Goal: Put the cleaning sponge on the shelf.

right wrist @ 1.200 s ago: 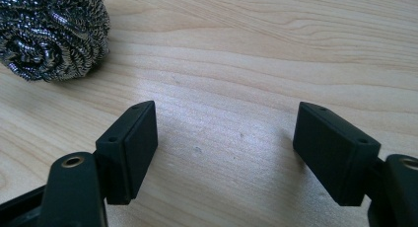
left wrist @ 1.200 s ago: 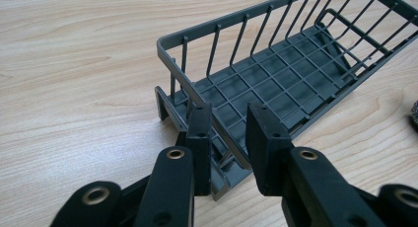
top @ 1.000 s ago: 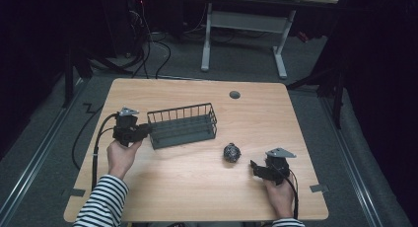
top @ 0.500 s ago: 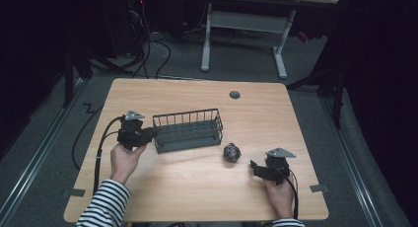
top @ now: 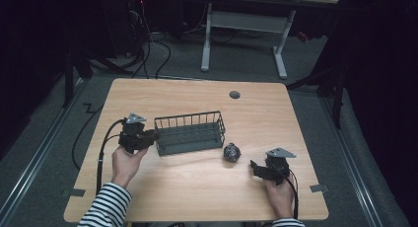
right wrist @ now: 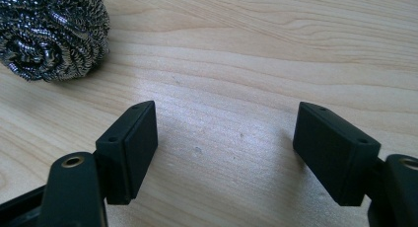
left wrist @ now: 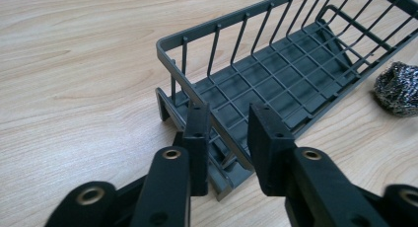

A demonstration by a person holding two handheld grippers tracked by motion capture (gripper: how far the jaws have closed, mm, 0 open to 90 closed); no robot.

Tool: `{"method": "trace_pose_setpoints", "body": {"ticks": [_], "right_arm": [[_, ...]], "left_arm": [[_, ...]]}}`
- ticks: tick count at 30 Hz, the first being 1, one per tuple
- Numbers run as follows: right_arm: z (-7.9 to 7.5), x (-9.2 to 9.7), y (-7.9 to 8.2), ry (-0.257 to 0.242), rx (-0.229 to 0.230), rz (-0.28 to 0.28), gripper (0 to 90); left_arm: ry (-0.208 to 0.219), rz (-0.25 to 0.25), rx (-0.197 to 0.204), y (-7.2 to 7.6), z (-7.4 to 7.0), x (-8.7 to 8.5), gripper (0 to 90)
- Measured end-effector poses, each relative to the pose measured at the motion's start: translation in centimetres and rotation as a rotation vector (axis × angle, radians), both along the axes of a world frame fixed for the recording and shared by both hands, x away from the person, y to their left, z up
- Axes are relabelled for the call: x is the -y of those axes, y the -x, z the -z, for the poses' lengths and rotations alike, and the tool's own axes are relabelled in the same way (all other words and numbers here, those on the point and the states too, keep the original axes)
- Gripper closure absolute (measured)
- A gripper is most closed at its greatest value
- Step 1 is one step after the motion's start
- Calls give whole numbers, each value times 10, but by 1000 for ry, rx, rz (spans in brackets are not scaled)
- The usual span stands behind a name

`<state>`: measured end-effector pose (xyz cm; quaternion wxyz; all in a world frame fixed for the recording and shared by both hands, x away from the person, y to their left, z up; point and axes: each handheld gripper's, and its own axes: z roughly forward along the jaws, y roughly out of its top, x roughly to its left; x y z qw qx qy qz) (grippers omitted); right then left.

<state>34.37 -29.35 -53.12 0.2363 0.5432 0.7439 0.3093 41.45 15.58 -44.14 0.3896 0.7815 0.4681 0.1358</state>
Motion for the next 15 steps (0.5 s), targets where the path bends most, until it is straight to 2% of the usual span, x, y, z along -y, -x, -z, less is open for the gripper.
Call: {"method": "trace_pose_setpoints", "body": {"ticks": [8,15], "right_arm": [[0,0,0,0,0,0,252],[0,0,0,0,0,1,252]], "left_arm": [[29,-23,16,3,-1,-6,544],[57,-39,39,10,-7,-18,507]]}}
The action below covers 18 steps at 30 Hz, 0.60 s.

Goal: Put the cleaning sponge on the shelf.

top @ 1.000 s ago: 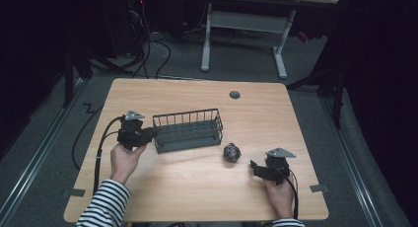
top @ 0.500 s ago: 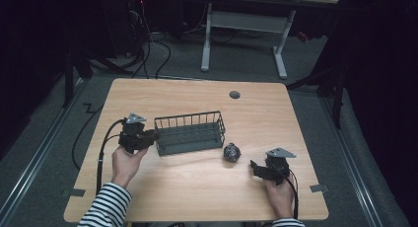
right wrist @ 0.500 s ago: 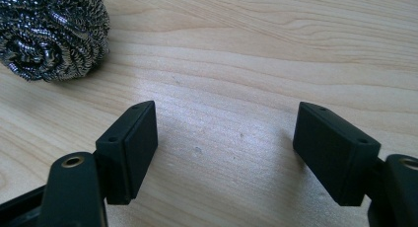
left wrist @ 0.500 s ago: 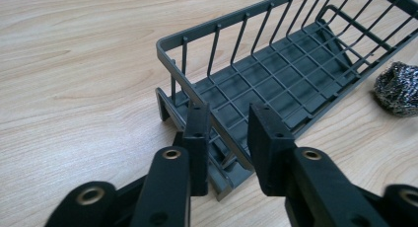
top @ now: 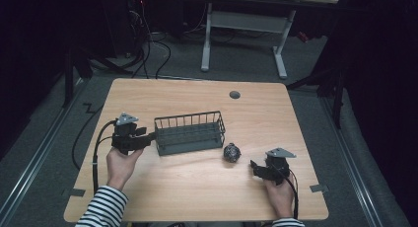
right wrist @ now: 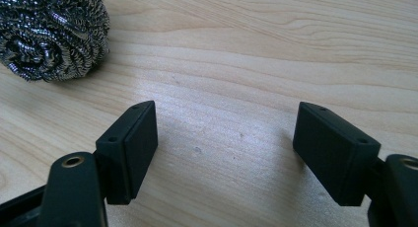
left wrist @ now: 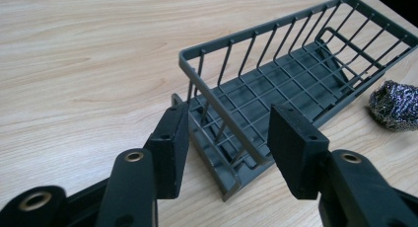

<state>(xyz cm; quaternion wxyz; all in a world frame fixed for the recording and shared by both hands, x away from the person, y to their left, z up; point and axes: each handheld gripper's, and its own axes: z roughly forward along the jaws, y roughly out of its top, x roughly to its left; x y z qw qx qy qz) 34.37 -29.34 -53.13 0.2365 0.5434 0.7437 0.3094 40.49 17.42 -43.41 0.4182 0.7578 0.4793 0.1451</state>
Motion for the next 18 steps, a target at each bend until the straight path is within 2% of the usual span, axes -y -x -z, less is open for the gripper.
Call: {"method": "trace_pose_setpoints", "body": {"ticks": [4,14,18], "right_arm": [[0,0,0,0,0,0,253],[0,0,0,1,1,1,254],[0,0,0,1,0,0,254]], "left_arm": [[5,-16,16,5,0,-10,488],[11,-50,25,19,5,-32,471],[-29,-70,26,24,13,-37,437]]}}
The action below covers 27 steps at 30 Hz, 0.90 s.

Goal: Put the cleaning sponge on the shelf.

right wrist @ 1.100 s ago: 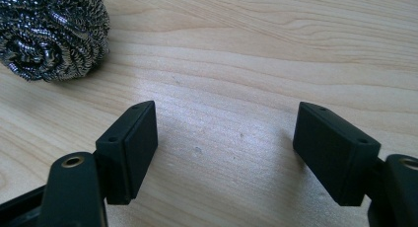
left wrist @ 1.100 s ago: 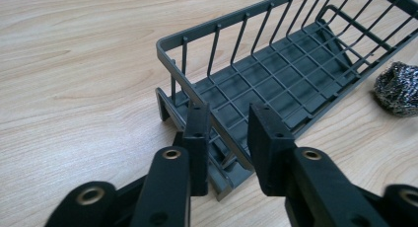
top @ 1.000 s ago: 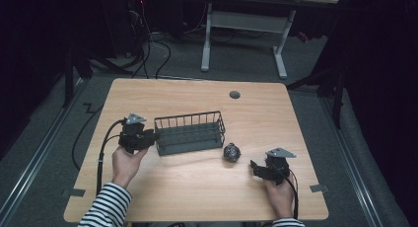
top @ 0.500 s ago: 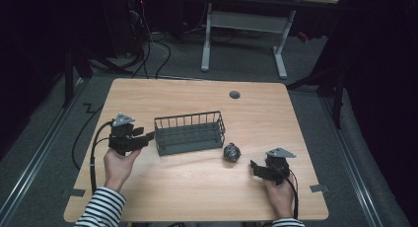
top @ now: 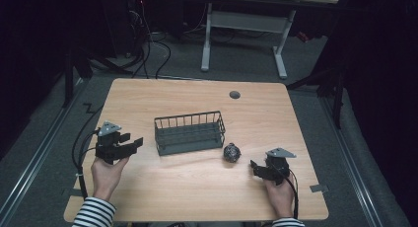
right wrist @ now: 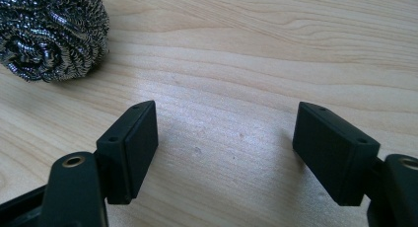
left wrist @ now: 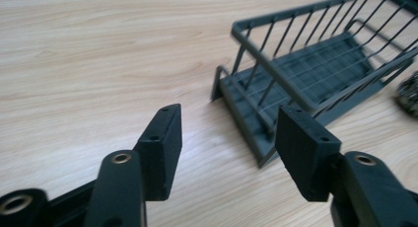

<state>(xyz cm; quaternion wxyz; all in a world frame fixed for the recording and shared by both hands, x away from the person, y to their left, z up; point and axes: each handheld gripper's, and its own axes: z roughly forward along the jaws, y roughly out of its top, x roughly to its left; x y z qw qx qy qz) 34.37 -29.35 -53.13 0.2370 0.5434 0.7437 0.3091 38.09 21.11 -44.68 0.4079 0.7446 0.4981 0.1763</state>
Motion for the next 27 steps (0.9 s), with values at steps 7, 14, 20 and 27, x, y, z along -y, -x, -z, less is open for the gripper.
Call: {"method": "trace_pose_setpoints", "body": {"ticks": [7,14,20,27], "right_arm": [[0,0,0,-1,-1,0,255],[0,0,0,0,0,-1,254],[0,0,0,-1,0,-3,255],[0,0,-1,0,0,-5,254]], "left_arm": [[-6,-26,-9,6,14,-8,400],[13,-60,-21,10,34,-11,345],[-17,-57,-39,11,53,-6,301],[-61,-63,-62,8,69,-7,274]]}}
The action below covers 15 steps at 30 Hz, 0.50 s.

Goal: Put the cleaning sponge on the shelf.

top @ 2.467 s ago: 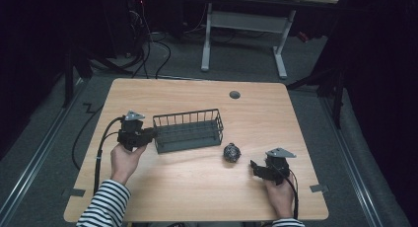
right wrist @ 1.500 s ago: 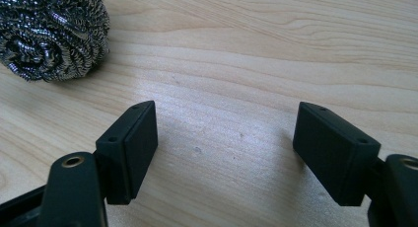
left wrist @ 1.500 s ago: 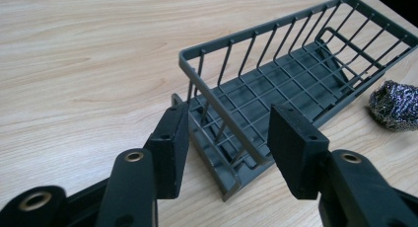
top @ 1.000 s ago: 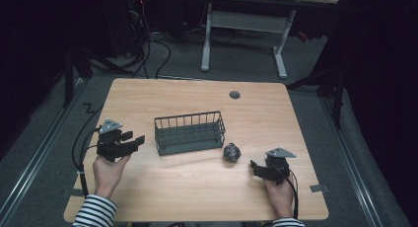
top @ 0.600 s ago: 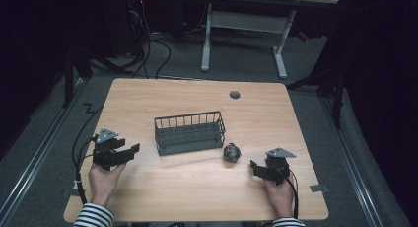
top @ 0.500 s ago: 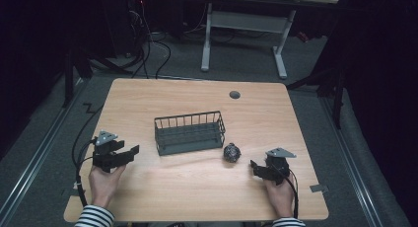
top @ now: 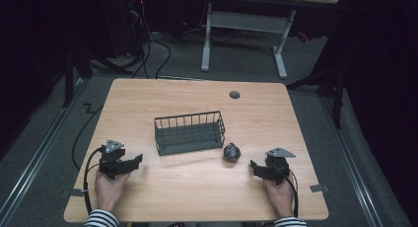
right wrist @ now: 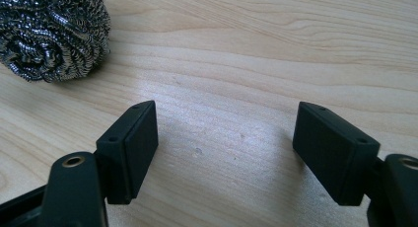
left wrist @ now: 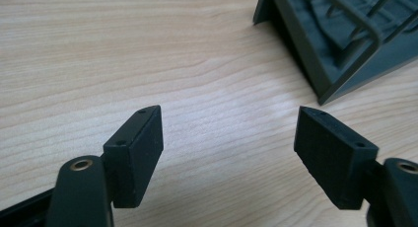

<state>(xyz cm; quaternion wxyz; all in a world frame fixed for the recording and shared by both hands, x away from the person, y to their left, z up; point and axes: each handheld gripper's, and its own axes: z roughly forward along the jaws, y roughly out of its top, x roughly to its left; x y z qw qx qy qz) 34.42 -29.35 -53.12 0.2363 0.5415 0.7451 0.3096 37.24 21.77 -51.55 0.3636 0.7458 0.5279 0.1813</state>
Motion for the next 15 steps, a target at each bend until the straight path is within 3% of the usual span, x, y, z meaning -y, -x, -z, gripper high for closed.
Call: {"method": "trace_pose_setpoints", "body": {"ticks": [8,15], "right_arm": [[0,0,0,-1,0,0,254],[0,-2,0,2,1,-5,255]], "left_arm": [[-64,7,20,-3,6,3,265],[-87,-7,33,-6,12,2,259]]}}
